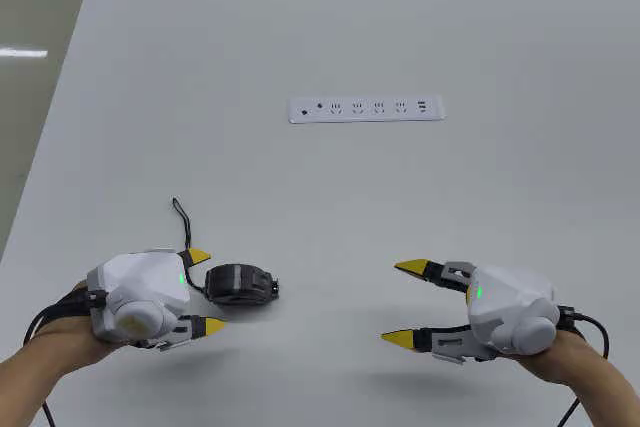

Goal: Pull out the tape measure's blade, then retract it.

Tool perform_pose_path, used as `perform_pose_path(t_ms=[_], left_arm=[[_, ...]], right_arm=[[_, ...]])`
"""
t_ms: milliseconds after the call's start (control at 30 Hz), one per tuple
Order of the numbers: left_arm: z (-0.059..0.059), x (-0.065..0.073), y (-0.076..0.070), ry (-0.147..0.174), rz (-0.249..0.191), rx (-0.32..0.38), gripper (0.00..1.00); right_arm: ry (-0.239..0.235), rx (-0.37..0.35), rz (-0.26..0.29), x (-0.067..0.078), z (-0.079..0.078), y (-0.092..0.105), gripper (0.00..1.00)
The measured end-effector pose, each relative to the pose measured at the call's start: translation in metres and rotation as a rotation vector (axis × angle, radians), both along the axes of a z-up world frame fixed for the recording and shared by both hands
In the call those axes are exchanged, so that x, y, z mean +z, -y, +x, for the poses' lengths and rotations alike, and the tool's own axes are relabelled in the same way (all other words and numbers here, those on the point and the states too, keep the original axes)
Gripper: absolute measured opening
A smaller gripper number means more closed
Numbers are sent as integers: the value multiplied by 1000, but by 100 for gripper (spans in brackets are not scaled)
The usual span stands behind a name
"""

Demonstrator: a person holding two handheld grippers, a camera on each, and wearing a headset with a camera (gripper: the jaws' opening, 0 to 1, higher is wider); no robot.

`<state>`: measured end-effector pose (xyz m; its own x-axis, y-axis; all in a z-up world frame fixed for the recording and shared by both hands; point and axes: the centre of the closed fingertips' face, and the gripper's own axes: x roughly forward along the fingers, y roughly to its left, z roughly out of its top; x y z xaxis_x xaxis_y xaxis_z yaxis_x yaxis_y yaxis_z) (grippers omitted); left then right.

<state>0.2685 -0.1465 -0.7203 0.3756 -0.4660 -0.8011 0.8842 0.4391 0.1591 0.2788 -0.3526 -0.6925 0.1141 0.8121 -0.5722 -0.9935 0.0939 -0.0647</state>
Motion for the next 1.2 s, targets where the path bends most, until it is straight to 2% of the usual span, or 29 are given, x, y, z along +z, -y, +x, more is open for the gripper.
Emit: perform_pose_path(t_ms=[333, 433, 567, 700, 867, 1200], left_arm=[[10, -13, 0, -18, 49, -100, 43], [12, -15, 0, -13, 73, -152, 37], [12, -18, 3, -34, 73, -174, 33], [8, -27, 2, -56, 97, -210, 31], [12, -32, 2, -54, 100, -223, 29], [12, -43, 3, -61, 98, -256, 30]], right_arm=[[-21, 54, 15, -9, 5, -23, 46], [-26, 67, 16, -14, 6, -30, 46], [-31, 76, 25, -19, 10, -40, 46], [-44, 100, 31, -22, 11, -50, 44], [-55, 136, 31, -31, 11, -61, 41], [-59, 185, 37, -44, 14, -89, 38]])
